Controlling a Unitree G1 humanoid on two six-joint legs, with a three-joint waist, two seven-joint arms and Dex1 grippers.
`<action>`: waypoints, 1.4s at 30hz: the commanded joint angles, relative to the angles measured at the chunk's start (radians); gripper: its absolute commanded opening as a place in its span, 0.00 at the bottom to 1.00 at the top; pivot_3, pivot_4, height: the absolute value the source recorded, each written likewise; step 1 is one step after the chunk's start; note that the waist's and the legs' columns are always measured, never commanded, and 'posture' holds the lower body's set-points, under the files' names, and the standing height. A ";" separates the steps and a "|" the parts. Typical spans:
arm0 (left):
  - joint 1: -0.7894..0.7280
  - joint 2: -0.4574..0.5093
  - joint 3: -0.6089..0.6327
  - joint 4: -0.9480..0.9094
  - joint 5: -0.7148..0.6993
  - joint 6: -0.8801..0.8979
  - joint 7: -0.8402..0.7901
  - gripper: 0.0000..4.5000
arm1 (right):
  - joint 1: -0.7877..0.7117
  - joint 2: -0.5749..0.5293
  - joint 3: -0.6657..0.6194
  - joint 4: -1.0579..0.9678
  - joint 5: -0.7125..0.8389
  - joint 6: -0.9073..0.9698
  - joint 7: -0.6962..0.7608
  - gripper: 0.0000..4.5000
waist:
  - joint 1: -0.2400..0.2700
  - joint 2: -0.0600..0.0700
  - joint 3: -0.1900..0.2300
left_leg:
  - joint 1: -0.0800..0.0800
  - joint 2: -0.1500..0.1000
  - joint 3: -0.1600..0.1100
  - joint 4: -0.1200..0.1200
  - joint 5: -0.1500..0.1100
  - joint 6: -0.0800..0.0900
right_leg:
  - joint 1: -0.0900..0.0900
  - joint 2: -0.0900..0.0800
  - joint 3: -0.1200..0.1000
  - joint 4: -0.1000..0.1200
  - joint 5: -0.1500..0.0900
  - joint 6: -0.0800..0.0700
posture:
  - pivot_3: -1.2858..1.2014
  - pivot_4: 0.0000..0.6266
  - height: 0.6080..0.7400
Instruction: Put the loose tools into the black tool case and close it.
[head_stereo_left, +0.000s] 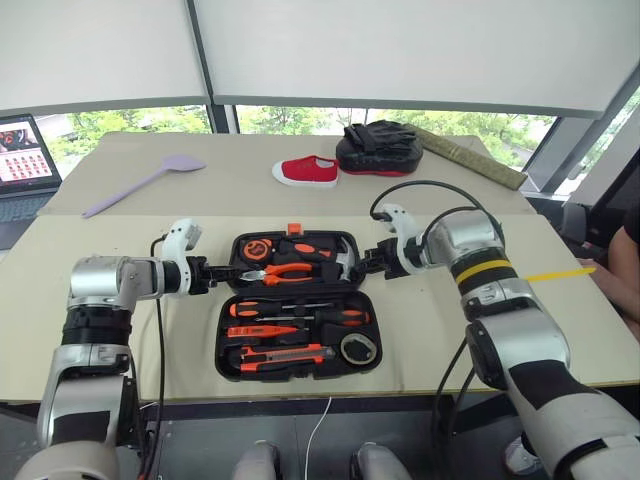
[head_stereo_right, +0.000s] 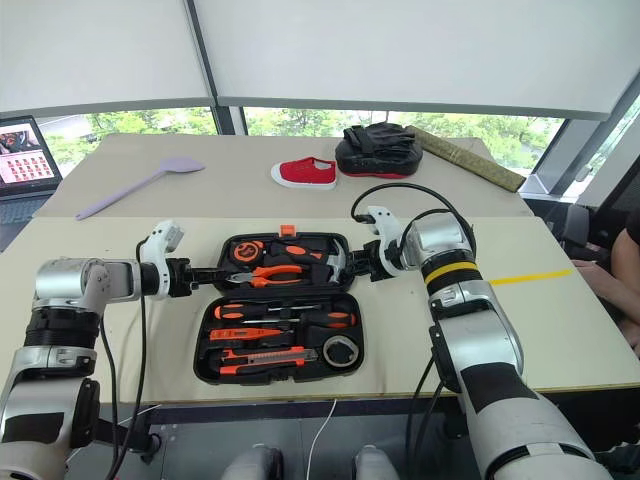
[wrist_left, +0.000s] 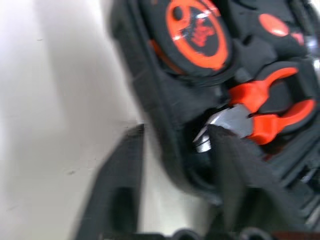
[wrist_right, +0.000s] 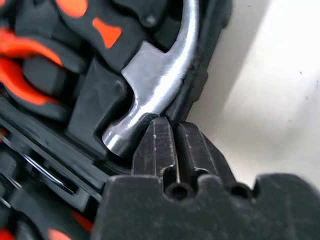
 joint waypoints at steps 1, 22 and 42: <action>0.038 -0.032 0.073 -0.032 -0.051 -0.070 -0.011 0.05 | 0.020 -0.005 -0.080 -0.075 0.054 -0.059 -0.016 0.00 | 0.001 0.000 0.000 | 0.000 0.000 0.000 0.000 0.000 0.000 | 0.000 0.000 0.000 0.000 0.000 0.000 | 0.52 0.24 1.00; 0.566 -0.124 0.136 -0.270 0.125 -1.333 -0.179 0.01 | 0.706 -0.248 0.034 -0.540 -0.281 -1.700 -0.018 0.00 | 0.005 0.000 0.003 | -0.004 -0.001 0.001 -0.002 -0.001 0.002 | 0.001 -0.002 0.000 -0.011 0.001 0.002 | 0.52 0.24 1.00; 0.611 0.059 0.162 -0.069 0.034 -1.367 -0.258 0.58 | 1.118 -0.611 0.065 -0.812 0.258 -1.548 0.222 0.66 | 0.017 0.000 0.004 | 0.011 0.001 0.003 -0.003 0.000 0.004 | 0.018 -0.003 0.000 -0.016 0.004 0.003 | 0.52 0.24 1.00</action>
